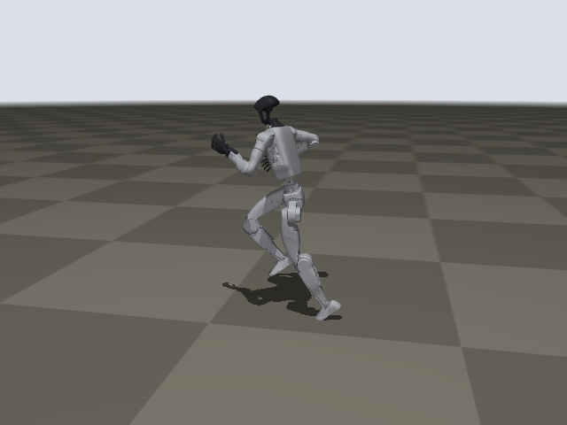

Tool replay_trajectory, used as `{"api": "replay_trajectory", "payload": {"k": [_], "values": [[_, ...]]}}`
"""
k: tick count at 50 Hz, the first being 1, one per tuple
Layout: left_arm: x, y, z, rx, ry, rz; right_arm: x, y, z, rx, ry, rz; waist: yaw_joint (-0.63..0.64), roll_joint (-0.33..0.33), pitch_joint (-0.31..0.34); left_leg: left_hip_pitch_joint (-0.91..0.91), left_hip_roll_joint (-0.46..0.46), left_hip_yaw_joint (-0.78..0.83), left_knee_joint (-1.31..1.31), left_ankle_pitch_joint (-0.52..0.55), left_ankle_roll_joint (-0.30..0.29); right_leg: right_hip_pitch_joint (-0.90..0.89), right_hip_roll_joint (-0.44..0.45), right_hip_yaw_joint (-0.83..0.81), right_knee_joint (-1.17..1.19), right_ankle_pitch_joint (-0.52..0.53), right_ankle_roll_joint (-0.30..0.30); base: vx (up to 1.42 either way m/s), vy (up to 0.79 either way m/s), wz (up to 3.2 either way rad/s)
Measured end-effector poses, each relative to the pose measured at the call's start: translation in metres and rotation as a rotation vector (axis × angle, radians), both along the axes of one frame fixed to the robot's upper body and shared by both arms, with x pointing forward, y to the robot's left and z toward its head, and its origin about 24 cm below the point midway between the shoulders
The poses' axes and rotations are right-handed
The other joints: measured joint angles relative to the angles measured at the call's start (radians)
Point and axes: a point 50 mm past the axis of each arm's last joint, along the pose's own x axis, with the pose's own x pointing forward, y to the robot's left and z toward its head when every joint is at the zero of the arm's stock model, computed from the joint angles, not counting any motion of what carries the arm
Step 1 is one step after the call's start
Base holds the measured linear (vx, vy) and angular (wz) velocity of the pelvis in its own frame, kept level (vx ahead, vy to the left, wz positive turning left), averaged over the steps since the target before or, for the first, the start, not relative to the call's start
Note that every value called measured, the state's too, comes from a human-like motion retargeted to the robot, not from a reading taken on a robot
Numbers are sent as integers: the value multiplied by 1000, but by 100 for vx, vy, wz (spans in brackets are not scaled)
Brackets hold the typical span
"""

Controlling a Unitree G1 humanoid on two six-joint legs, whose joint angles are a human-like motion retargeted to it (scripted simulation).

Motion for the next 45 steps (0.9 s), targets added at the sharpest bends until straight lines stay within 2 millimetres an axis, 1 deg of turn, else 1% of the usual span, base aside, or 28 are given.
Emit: {"api": "replay_trajectory", "payload": {"k": [2,3,5,7,8,10,12,13,15,17,18,19,20,22,24,25,27,28,29,30,32,35,37,38,39,41,43,45], "values": [[0,-4,-2,33,7,-23,-14,-8,-15,-30,134,-4,5,-40,-63,32,-38,24,0,84,-3,150,6,59,-316,152,74,120,5,15],[-2,-5,-9,41,28,-41,-28,-8,-22,-42,204,-14,11,-69,-95,41,-64,45,44,60,12,251,-2,105,-492,218,118,119,6,50],[-1,-6,-15,41,65,-70,-46,-14,-35,-102,317,-29,14,-120,-113,38,-111,86,217,-32,42,492,-71,170,-880,298,163,118,4,85],[13,-3,-18,15,100,-79,-40,-31,-59,-163,403,-44,-14,-158,-74,4,-150,104,501,-129,83,766,-204,106,-1240,303,141,117,1,116],[16,-1,-22,-2,121,-79,-40,-33,-71,-158,437,-62,-16,-187,-61,-25,-178,119,658,-175,119,894,-270,50,-1385,381,160,115,-7,75],[19,0,-30,-37,160,-70,-35,-33,-90,-113,456,-120,28,-197,-35,-153,-157,152,1047,-321,177,1080,-273,-21,-1548,468,190,109,-14,13],[21,-1,-33,-85,197,-58,-19,-27,-103,-109,418,-160,97,-170,4,-320,-120,185,1408,-461,265,1190,-250,-28,-1513,139,100,100,-1,-44],[21,2,-35,-100,209,-44,-5,-22,-108,-110,375,-172,148,-138,35,-408,-91,176,1584,-541,280,1222,-210,-31,-1466,-15,34,90,-4,-142],[15,18,-43,-128,229,14,44,-4,-104,-109,209,-193,260,-74,125,-580,-49,161,1867,-691,251,1189,-137,31,-1208,-275,-89,80,-3,-239],[-1,49,-73,-220,315,110,114,34,-70,-84,-33,-156,317,-49,226,-777,-53,146,2012,-759,212,1134,-105,117,-951,-386,-135,75,9,-255],[-14,64,-96,-276,380,160,145,63,-39,-19,-176,-121,346,-73,256,-876,-54,162,2043,-774,210,1108,-124,149,-843,-422,-95,84,15,-213],[-29,77,-120,-312,466,209,165,94,-2,70,-308,-61,377,-96,267,-973,-55,166,2048,-777,216,1113,-141,178,-808,-447,-71,91,17,-169],[-48,88,-144,-340,560,256,175,126,37,168,-433,16,409,-117,267,-1069,-58,164,2039,-773,226,1134,-158,205,-810,-466,-54,100,16,-141],[-92,106,-183,-271,763,336,163,172,111,310,-693,155,537,-144,221,-1149,9,159,1942,-747,246,1246,-179,269,-958,-420,-65,111,16,-146],[-134,123,-207,-151,948,377,137,196,168,399,-923,238,677,-212,140,-1171,88,212,1772,-698,270,1303,-242,323,-1097,-272,-28,118,24,-124],[-154,130,-216,-95,1038,385,123,202,188,428,-1013,269,735,-252,96,-1163,121,251,1666,-668,283,1326,-278,341,-1174,-167,-3,121,31,-58],[-182,146,-225,10,1168,407,104,201,208,490,-1105,312,801,-346,4,-1111,133,338,1409,-569,285,1332,-340,344,-1291,94,87,122,34,-2],[-192,154,-225,69,1211,421,96,195,213,527,-1140,329,820,-391,-41,-1079,117,365,1271,-499,266,1315,-357,336,-1310,198,146,124,35,27],[-202,160,-226,106,1261,431,90,192,212,525,-1156,343,819,-403,-84,-1024,90,363,1128,-416,237,1318,-353,316,-1318,256,142,126,36,39],[-214,163,-228,132,1317,439,85,189,207,504,-1163,356,808,-399,-127,-957,57,348,982,-328,203,1329,-338,289,-1321,292,107,128,37,24],[-234,159,-225,131,1378,444,76,183,189,499,-1124,391,765,-343,-173,-761,39,301,714,-183,127,1333,-279,206,-1175,246,40,128,37,25],[-215,146,-234,130,1368,371,66,158,152,500,-986,388,684,-252,-112,-397,23,250,306,34,46,1311,-213,66,-798,140,-43,124,33,70],[-197,131,-241,197,1333,297,68,143,112,477,-798,319,645,-213,-108,-215,42,250,104,100,3,1189,-179,20,-468,28,-104,116,28,45],[-186,123,-242,230,1302,268,70,137,91,448,-702,271,626,-209,-113,-159,43,260,60,34,4,1092,-161,20,-283,-44,-126,105,24,29],[-170,117,-241,240,1249,256,72,129,70,394,-625,206,604,-217,-110,-126,32,271,56,-98,32,977,-133,35,-89,-111,-126,97,21,24],[-128,105,-227,209,1083,263,81,109,29,199,-524,31,545,-243,-70,-117,6,284,157,-417,137,722,-57,65,283,-236,-93,84,14,56],[-68,90,-191,167,830,281,94,80,-16,-51,-441,-182,458,-243,18,-202,27,247,420,-661,238,446,34,26,557,-340,-60,72,3,127],[-11,67,-134,167,549,284,93,48,-63,-123,-267,-348,345,-200,100,-272,76,168,635,-760,219,193,96,-54,658,-401,-39,81,1,173]]}}
